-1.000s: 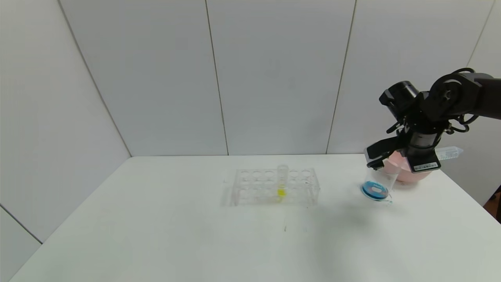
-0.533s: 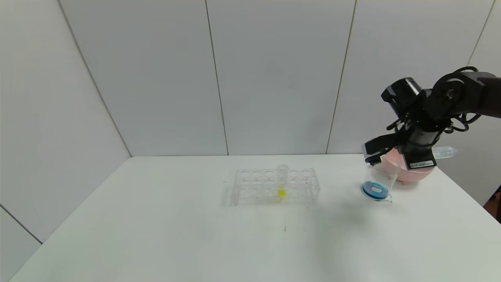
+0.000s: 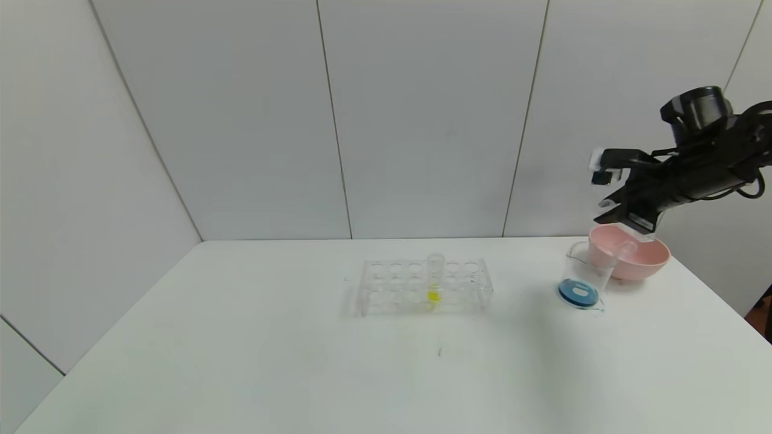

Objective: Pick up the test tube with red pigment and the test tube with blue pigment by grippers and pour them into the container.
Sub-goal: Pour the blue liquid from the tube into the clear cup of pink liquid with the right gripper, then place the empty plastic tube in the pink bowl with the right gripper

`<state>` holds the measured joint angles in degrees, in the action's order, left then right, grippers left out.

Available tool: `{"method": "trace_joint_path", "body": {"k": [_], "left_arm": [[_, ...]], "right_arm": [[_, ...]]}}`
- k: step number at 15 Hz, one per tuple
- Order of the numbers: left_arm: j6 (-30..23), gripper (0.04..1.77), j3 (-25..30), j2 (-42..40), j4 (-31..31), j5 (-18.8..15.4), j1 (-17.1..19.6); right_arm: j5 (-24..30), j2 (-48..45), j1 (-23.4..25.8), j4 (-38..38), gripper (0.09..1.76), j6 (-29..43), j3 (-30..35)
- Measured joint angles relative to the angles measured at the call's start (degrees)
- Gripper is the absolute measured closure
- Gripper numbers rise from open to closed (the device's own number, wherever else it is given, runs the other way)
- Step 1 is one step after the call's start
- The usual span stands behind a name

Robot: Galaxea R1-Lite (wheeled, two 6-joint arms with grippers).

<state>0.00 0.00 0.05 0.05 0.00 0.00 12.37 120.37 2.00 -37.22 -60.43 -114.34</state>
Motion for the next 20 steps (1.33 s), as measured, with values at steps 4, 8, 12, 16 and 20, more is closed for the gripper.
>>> {"method": "trace_joint_path", "body": {"k": [4,8,12,16,20], "left_arm": [[0.00,0.05,0.00,0.00,-0.02,0.00,0.00],[0.00,0.05,0.00,0.00,0.02,0.00,0.00],[0.00,0.05,0.00,0.00,0.00,0.00,0.00],[0.00,0.05,0.00,0.00,0.02,0.00,0.00],[0.00,0.05,0.00,0.00,0.00,0.00,0.00]], "right_arm": [[10.78,-2.38,1.96,7.19,1.34,23.39,1.38],[12.67,-6.89,1.50,30.51,1.34,45.08,14.53],[8.37,-12.37,0.89,60.83,1.34,54.14,35.95],[3.91,-16.68,0.83,76.70,1.34,58.44,53.13],[3.33,-19.05,1.17,78.63,1.34,60.03,58.86]]}}
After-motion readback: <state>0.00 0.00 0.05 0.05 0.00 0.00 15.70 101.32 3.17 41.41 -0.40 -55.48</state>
